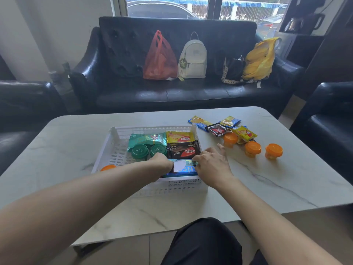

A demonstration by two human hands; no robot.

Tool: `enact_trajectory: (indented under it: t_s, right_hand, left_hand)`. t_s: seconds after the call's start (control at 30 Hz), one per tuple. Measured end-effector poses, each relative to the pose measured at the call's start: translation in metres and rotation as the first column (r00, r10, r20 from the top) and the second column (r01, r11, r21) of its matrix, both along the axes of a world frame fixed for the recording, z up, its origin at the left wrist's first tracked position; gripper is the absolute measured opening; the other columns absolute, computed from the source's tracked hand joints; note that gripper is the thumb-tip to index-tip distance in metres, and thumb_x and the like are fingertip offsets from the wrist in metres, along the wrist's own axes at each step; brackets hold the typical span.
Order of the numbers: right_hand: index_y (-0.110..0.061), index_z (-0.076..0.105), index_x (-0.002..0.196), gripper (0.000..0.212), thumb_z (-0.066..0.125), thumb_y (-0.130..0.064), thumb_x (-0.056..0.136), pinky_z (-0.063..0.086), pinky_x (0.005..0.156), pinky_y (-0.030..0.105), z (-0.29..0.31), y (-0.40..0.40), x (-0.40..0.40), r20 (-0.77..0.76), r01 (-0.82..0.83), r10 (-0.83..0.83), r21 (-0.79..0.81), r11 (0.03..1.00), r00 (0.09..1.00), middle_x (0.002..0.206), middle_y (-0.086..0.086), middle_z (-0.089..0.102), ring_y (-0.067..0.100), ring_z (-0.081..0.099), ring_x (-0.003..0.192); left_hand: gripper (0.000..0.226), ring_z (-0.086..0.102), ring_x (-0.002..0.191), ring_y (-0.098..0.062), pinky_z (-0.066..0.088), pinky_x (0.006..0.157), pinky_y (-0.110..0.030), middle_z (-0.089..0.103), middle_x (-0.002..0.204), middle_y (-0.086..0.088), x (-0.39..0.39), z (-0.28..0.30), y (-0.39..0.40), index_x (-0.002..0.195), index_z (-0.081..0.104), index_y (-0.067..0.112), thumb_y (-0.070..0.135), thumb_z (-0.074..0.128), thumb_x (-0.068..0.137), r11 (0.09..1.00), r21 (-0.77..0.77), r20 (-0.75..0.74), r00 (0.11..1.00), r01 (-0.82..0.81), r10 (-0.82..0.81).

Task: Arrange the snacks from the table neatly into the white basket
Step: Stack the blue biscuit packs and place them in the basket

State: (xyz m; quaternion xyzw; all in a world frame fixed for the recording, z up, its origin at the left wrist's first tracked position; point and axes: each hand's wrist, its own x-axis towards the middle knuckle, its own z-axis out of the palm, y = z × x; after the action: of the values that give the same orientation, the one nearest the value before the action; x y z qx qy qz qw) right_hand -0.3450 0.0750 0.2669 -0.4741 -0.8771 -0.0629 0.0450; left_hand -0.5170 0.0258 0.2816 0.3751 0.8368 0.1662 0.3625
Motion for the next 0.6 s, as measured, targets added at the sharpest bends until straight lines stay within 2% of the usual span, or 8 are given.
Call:
enact_trajectory:
  t_s: [0.13,0.27,0.37,0.47,0.6]
  right_hand:
    - [-0.033,0.067,0.116,0.033,0.047,-0.025,0.092,0.008,0.110,0.053,0.001,0.002,0.000,0.039,-0.015,0.015,0.009,1.000,0.999,0.108,-0.009,0.071,0.019,0.050,0.121]
    - [-0.033,0.058,0.126,0.037,0.048,-0.025,0.091,0.006,0.115,0.052,0.005,0.008,-0.003,-0.020,-0.061,0.061,-0.005,0.998,0.998,0.126,-0.007,0.062,0.019,0.046,0.128]
    - [-0.031,0.047,0.144,0.049,0.031,-0.036,0.098,-0.003,0.120,0.054,0.011,0.016,-0.010,-0.065,-0.064,0.059,-0.077,0.995,0.996,0.142,-0.006,0.055,0.018,0.036,0.140]
    - [-0.033,0.035,0.152,0.059,0.017,-0.043,0.097,-0.016,0.116,0.059,0.010,0.020,-0.015,0.010,-0.020,0.023,-0.198,0.980,1.000,0.149,0.001,0.050,0.020,0.023,0.149]
    - [-0.037,0.046,0.143,0.056,0.019,-0.049,0.095,-0.020,0.114,0.061,0.006,0.021,-0.014,0.033,-0.004,0.012,-0.219,0.976,0.999,0.141,0.006,0.056,0.021,0.025,0.148]
  left_hand:
    - [0.029,0.047,0.072,-0.021,0.033,0.053,-0.027,0.049,0.078,-0.007,0.000,-0.002,0.000,0.088,0.052,0.007,0.034,0.054,0.099,0.999,0.010,-0.015,0.999,0.041,-0.041]
    - [0.035,0.044,0.065,-0.017,0.032,0.052,-0.027,0.045,0.074,-0.004,-0.003,-0.004,-0.002,0.077,0.044,0.012,0.037,0.058,0.096,0.997,-0.004,-0.045,0.996,0.077,-0.077]
    - [0.029,0.050,0.076,-0.021,0.038,0.059,-0.028,0.053,0.084,-0.006,-0.001,-0.005,-0.003,0.089,0.053,0.009,0.036,0.059,0.096,0.997,0.017,-0.053,0.995,0.080,-0.079]
    - [0.027,0.054,0.082,-0.022,0.041,0.066,-0.029,0.060,0.095,-0.009,0.000,-0.005,-0.003,0.102,0.059,0.007,0.033,0.059,0.097,0.997,0.038,-0.013,0.998,0.061,-0.061]
    - [0.025,0.053,0.082,-0.023,0.040,0.065,-0.029,0.058,0.094,-0.010,0.001,-0.005,-0.003,0.104,0.060,0.006,0.030,0.057,0.097,0.998,0.036,-0.005,0.999,0.051,-0.051]
